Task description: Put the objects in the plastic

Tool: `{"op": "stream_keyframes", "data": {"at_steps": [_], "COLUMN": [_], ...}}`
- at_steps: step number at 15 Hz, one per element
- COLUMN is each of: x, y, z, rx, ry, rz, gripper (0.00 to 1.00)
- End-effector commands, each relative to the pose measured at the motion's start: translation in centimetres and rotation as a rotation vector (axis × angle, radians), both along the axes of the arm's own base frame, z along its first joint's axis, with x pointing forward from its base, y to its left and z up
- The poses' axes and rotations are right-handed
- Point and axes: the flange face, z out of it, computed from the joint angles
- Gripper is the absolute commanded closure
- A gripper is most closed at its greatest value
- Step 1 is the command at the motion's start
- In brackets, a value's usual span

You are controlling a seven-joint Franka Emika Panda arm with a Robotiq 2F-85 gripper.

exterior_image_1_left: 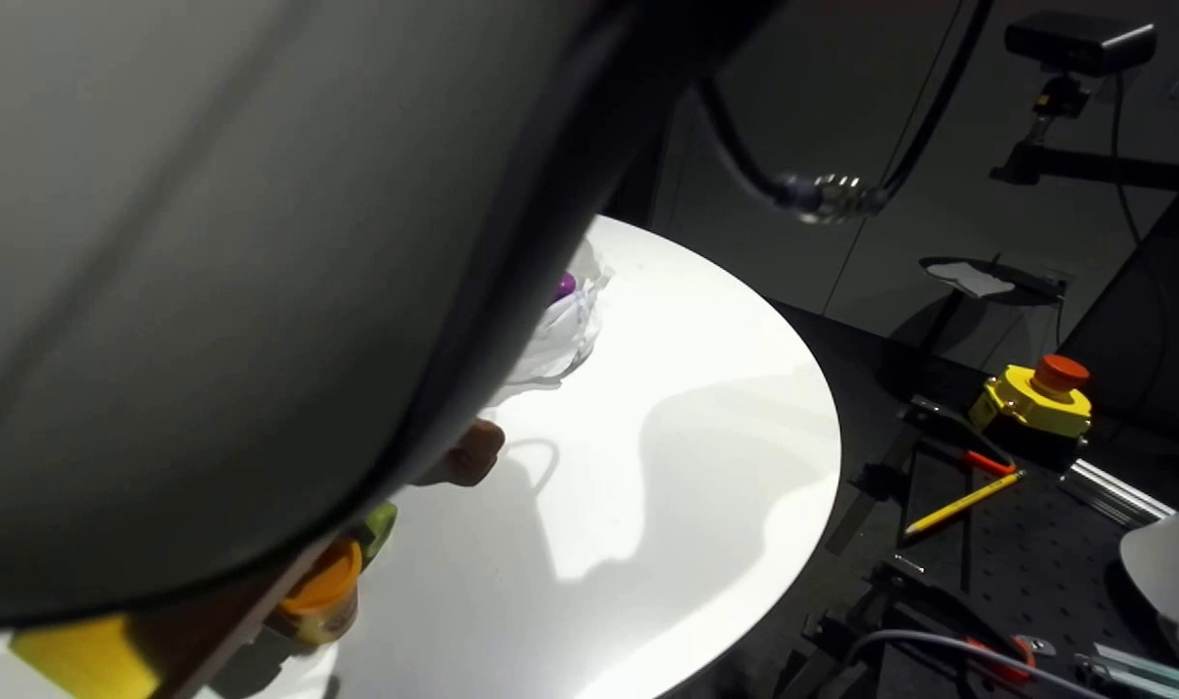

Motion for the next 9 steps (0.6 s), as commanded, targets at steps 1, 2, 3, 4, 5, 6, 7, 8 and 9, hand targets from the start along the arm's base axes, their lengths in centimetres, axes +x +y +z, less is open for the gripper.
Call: {"op": "stream_keyframes", "data": {"at_steps": [1, 2, 3, 4, 5, 6, 7, 8, 9], "x": [-0.6, -0.8, -0.7, -0.4, -0.1, 0.5, 1.2, 2.0, 3.1], "y": [-0.7, -0.9, -0.9, -1.0, -1.2, -1.6, -2.2, -2.8, -3.8], "z": [1.5, 2.0, 2.6, 3.8, 5.1, 7.2, 9.2, 11.2, 13.3], "rx": [0.019, 0.019, 0.016, 0.006, -0.001, -0.01, -0.015, -0.02, -0.029], "ry": [0.009, 0.014, 0.012, -0.003, -0.018, -0.043, -0.067, -0.091, -0.134], "rz": [-0.031, -0.041, -0.049, -0.062, -0.073, -0.094, -0.12, -0.152, -0.202], "gripper": [0.69, 0.72, 0.72, 0.72, 0.72, 0.72, 0.72, 0.72, 0.72]}}
